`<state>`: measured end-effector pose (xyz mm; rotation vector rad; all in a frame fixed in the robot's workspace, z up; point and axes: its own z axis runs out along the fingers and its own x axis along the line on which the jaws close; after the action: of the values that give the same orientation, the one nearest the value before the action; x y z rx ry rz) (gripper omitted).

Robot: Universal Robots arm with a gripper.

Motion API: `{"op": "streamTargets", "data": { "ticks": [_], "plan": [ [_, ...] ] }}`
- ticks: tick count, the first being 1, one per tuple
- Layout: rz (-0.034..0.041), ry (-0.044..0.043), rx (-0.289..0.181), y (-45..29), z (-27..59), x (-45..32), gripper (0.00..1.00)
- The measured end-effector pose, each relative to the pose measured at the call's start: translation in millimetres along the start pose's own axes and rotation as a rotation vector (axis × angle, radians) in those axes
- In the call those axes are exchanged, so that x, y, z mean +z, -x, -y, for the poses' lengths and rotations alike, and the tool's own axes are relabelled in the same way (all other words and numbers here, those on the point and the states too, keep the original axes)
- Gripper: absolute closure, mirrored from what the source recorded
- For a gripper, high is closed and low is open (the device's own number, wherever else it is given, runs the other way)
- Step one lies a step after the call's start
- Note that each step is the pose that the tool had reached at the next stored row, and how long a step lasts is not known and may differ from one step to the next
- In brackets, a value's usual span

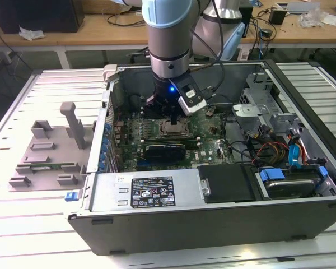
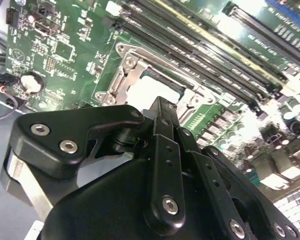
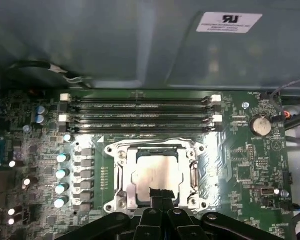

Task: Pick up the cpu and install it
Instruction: 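Install the second cpu locking lever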

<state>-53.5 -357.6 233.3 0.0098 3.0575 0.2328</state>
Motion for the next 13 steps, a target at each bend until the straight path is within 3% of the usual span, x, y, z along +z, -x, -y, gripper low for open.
{"op": "streamTargets", "data": {
  "ticks": [3,13],
  "plan": [
    [-0.0001,-0.0001,0.000,4.3,-0.6,0.5,0.89],
    [0.0000,-0.0010,0.000,5.5,-2.3,-5.0,0.89]
  ]
}}
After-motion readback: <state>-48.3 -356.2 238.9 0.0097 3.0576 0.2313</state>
